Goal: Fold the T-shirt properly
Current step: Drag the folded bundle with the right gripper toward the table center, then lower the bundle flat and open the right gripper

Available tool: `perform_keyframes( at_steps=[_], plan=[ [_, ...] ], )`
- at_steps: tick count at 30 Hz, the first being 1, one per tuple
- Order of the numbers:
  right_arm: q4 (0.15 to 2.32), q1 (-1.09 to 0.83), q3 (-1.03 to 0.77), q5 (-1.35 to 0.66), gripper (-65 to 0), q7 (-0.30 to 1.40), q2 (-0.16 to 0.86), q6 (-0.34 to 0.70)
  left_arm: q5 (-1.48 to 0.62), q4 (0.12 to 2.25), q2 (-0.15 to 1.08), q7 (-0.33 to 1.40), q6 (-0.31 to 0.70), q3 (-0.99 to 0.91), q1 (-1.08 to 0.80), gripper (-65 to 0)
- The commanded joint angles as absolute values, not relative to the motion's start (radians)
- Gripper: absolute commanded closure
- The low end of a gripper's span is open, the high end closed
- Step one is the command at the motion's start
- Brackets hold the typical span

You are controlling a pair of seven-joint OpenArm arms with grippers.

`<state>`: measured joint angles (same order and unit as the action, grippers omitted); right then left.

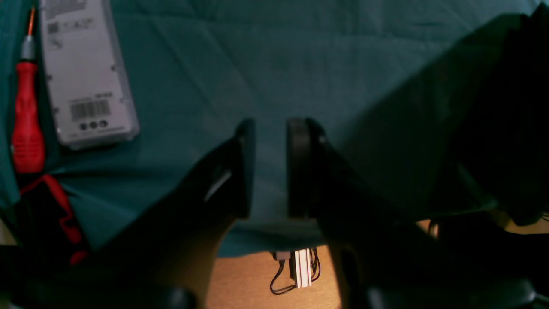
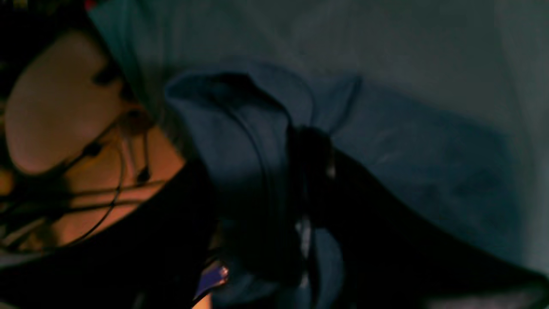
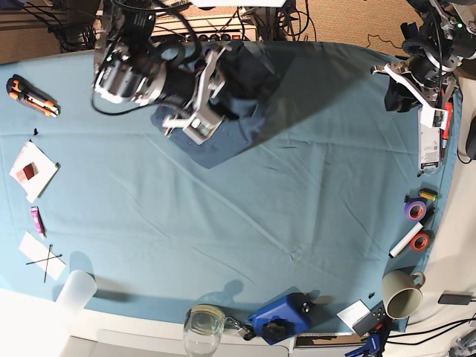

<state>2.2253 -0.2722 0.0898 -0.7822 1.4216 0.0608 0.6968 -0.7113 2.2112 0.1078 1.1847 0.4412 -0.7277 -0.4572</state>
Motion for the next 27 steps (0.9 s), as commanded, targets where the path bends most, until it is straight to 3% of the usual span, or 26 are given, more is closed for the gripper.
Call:
perform_keyframes(
  at_steps=[1,19,27],
  plan=[
    [2.24,-0.276,0.101,-0.799,-21.3,1.396,0.062,0.698,-0.726,2.225,0.114,1.161,0.445,-0.731,-0.46,-11.6],
    [2.236,-0.243,0.125,-0.661,-21.5,1.299,0.079,0.698,-0.725,2.225,0.111,1.151,0.445,-0.731,-0.494,-11.6],
    [2.238,-0.228,0.125,-0.694,-21.4,1.152,0.113,0.698,-0.726,2.225,0.111,1.132,0.445,-0.731,-0.498,-11.6]
  ],
)
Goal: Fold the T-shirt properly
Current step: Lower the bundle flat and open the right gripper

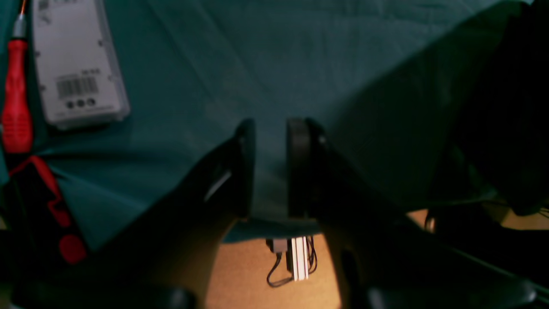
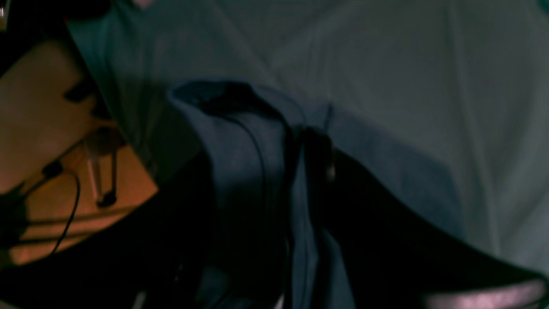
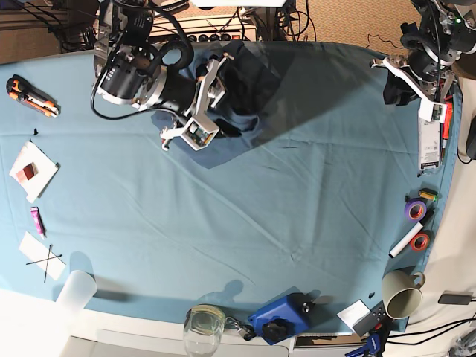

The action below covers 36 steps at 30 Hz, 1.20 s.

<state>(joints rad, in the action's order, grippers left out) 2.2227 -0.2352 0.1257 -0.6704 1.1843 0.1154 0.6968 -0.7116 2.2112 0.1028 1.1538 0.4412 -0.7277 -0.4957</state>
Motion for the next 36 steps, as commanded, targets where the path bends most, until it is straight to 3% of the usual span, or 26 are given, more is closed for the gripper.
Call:
perform_keyframes(
  at_steps=[1,8,13,18,24,29,36],
  plan=[
    [2.238,-0.224,0.125,-0.707,-21.4,1.152,0.113,0.698,-0.726,2.225,0.111,1.128,0.445,-0.731,-0.498,-11.6],
    [2.237,-0.249,0.125,-0.685,-21.6,1.239,0.118,0.698,-0.726,2.225,0.111,1.129,0.445,-0.731,-0.499,-11.6],
    [2.237,-0.304,0.125,-0.639,-32.8,1.233,0.16,0.698,-0.725,2.225,0.111,1.129,0.445,-0.731,-0.499,-11.6],
    [2.238,-0.312,0.125,-0.637,-32.9,1.234,0.201,0.698,-0.725,2.225,0.111,1.128,0.445,-0.731,-0.499,-11.6],
    [2.238,-0.263,0.126,-0.826,-32.9,1.234,0.196,0.698,-0.726,2.225,0.111,1.125,0.445,-0.731,-0.498,-11.6],
    [2.231,-0.241,0.175,-0.699,-32.8,1.238,0.178,0.698,-0.726,2.225,0.111,1.125,0.445,-0.731,-0.498,-11.6],
    [2.171,-0.229,0.381,-0.602,-32.8,1.249,0.177,0.698,-0.726,2.224,0.111,1.125,0.445,-0.731,-0.498,-11.6]
  ],
)
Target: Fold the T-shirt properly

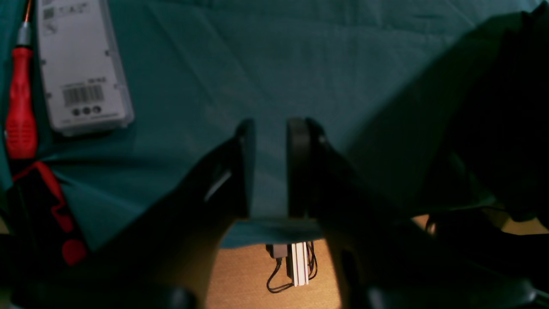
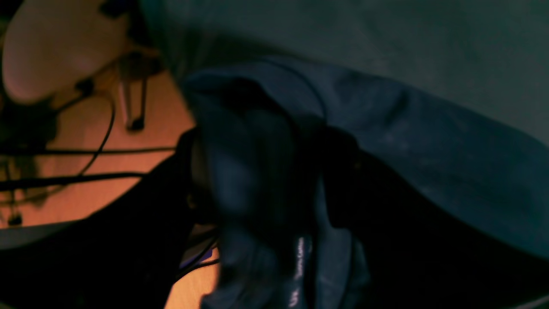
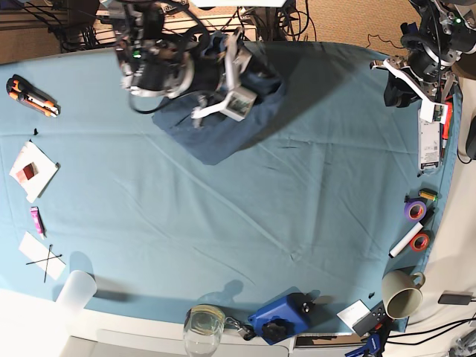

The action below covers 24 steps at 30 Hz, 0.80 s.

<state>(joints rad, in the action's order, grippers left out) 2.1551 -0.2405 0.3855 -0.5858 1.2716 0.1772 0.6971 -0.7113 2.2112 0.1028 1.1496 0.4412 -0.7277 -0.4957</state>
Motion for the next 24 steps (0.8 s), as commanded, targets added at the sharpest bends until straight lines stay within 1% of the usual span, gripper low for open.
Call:
perform_keyframes(
  at_steps=[1,4,6,8,10,14,17,18,19,22,23,24],
  plan=[
    [2.167,-0.221,0.402,-0.597,-32.8,1.249,0.177,0.698,-0.726,2.225,0.111,1.125,0.445,-0.731,-0.498,-11.6],
    [2.166,-0.21,0.451,-0.609,-32.8,1.25,0.177,0.698,-0.726,2.225,0.111,1.126,0.445,-0.731,-0.498,-11.6],
    [2.163,-0.199,0.445,-0.591,-32.8,1.229,0.172,0.698,-0.726,2.225,0.111,1.126,0.445,-0.731,-0.498,-11.6],
    [2.149,-0.191,0.409,-0.548,-32.8,1.174,0.156,0.654,-0.726,2.224,0.11,1.125,0.445,-0.731,-0.498,-11.6],
    [2.144,-0.185,0.37,-0.553,-32.8,1.178,0.141,0.654,-0.727,2.224,0.11,1.125,0.445,-0.731,-0.498,-11.6],
    [2.148,-0.179,0.316,-0.605,-32.8,1.156,0.141,0.654,-0.726,2.225,0.111,1.125,0.445,-0.731,-0.498,-11.6],
    [2.165,-0.18,0.241,-0.639,-32.4,1.151,0.141,0.656,-0.726,2.225,0.111,1.124,0.445,-0.731,-0.498,-11.6],
    [2.172,-0.18,0.209,-0.639,-30.2,1.151,0.141,0.656,-0.726,2.225,0.111,1.124,0.445,-0.731,-0.498,-11.6],
    [2.173,-0.18,0.174,-0.639,-25.5,1.151,0.141,0.656,-0.726,2.225,0.111,1.125,0.445,-0.731,-0.498,-11.6],
    [2.164,-0.18,0.074,-0.636,-3.0,1.149,0.141,0.651,-0.726,2.225,0.111,1.118,0.445,-0.731,-0.497,-11.6],
    [2.153,-0.18,0.051,-0.635,0.0,1.144,0.142,0.65,-0.726,2.225,0.111,1.105,0.444,-0.731,-0.496,-11.6],
    [2.136,-0.18,0.036,-0.635,0.0,1.143,0.142,0.65,-0.726,2.224,0.111,1.089,0.444,-0.731,-0.496,-11.6]
  ],
)
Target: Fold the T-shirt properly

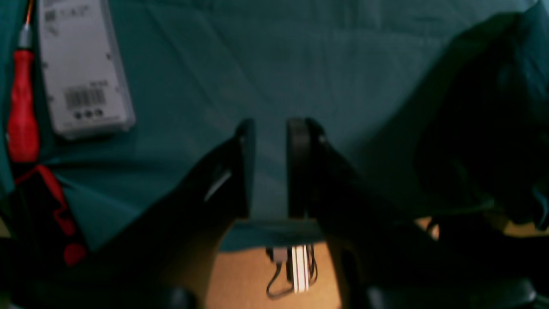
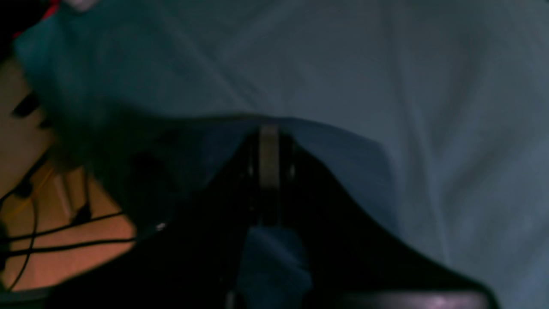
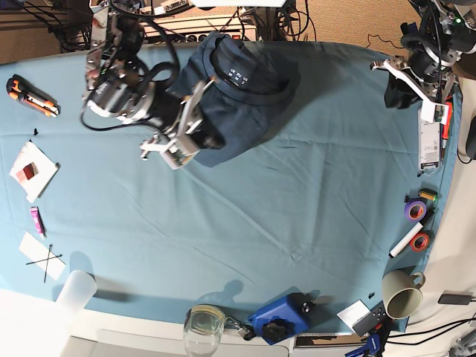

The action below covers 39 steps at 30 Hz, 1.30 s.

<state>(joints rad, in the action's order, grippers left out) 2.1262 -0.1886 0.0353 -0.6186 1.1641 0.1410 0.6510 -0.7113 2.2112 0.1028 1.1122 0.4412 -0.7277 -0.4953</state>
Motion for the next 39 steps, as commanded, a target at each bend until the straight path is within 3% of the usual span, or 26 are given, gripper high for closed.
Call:
perform_keyframes(
  at_steps=[1,9,13,17,24,28,39],
  plan=[
    [2.114,-0.18,0.028,-0.635,0.0,1.144,0.142,0.65,-0.726,2.225,0.111,1.078,0.444,-0.731,-0.496,-11.6],
    [1.787,-0.18,0.025,-0.635,0.0,1.152,0.144,0.662,-0.725,2.22,0.111,1.076,0.444,-0.731,-0.496,-11.6],
    [1.721,-0.18,0.025,-0.635,0.0,1.152,0.145,0.661,-0.726,2.22,0.111,1.074,0.445,-0.731,-0.496,-11.6],
    [1.723,-0.171,0.025,-0.638,0.0,1.158,0.144,0.659,-0.725,2.22,0.111,1.063,0.444,-0.731,-0.496,-11.6],
    [1.882,-0.17,0.024,-0.799,0.0,1.338,0.145,0.632,-0.726,2.22,0.111,1.049,0.444,-0.731,-0.496,-11.6],
    [2.024,-0.17,0.024,-0.648,0.0,1.277,0.144,0.628,-0.726,2.22,0.111,1.046,0.444,-0.731,-0.496,-11.6],
    [2.033,-0.257,0.024,-0.366,0.0,1.22,0.145,0.559,-0.725,2.22,0.111,1.047,0.444,-0.731,-0.496,-11.6]
  ],
)
